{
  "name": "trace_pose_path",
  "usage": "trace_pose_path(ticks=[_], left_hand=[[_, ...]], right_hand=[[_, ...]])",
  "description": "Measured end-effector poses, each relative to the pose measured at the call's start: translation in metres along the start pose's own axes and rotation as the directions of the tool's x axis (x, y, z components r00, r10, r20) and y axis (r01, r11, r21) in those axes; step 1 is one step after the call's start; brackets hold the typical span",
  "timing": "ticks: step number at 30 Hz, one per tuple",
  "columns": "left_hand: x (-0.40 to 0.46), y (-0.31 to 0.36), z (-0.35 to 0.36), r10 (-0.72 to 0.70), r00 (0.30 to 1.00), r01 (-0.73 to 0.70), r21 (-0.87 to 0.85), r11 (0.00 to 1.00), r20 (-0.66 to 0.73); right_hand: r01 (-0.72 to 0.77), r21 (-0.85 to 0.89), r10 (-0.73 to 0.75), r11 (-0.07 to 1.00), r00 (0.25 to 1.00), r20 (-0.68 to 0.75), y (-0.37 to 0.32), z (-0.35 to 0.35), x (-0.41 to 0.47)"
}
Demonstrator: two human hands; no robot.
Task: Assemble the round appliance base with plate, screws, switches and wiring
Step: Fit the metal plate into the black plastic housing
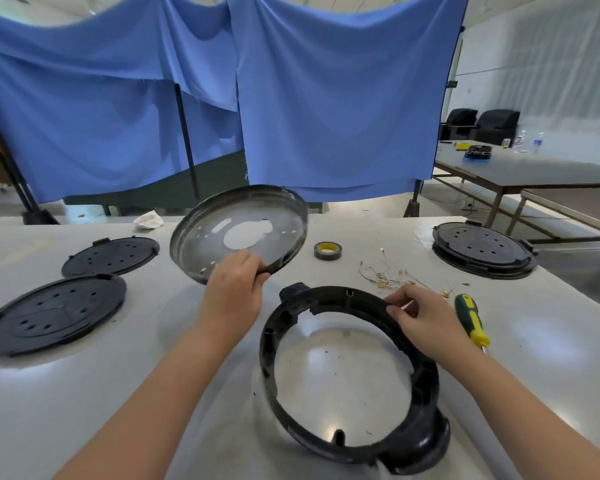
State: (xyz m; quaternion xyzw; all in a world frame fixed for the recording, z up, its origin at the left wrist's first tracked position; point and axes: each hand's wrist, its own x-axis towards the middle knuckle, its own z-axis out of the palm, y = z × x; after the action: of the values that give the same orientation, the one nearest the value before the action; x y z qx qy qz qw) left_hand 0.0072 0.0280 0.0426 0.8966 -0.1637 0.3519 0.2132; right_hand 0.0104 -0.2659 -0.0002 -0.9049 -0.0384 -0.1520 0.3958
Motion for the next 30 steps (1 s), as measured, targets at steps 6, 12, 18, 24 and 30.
trace_pose_path(ticks=[6, 12, 18, 24, 30], left_hand=[[-0.005, 0.032, -0.003, 0.273, 0.962, -0.275, 0.086, 0.958, 0.029], [-0.020, 0.041, -0.003, 0.386, 0.921, -0.389, 0.175, 0.905, 0.052], [-0.037, 0.052, -0.007, 0.441, 0.894, -0.447, 0.137, 0.884, 0.074], [-0.061, 0.065, -0.008, 0.505, 0.857, -0.512, 0.066, 0.857, 0.100], [-0.084, 0.069, -0.002, 0.526, 0.850, -0.526, 0.037, 0.849, 0.018]], right_hand=[[-0.019, -0.022, 0.020, 1.000, 0.998, 0.052, -0.002, 0.002, 0.007], [-0.025, -0.033, 0.027, 0.999, 0.996, 0.082, -0.005, 0.000, 0.008], [-0.125, 0.590, 0.202, 0.798, 0.977, -0.066, -0.038, -0.026, 0.005], [-0.172, 0.376, 0.182, 0.911, 0.983, 0.008, -0.044, -0.045, -0.003], [-0.197, 0.282, 0.200, 0.939, 0.980, 0.022, -0.034, -0.035, -0.009]])
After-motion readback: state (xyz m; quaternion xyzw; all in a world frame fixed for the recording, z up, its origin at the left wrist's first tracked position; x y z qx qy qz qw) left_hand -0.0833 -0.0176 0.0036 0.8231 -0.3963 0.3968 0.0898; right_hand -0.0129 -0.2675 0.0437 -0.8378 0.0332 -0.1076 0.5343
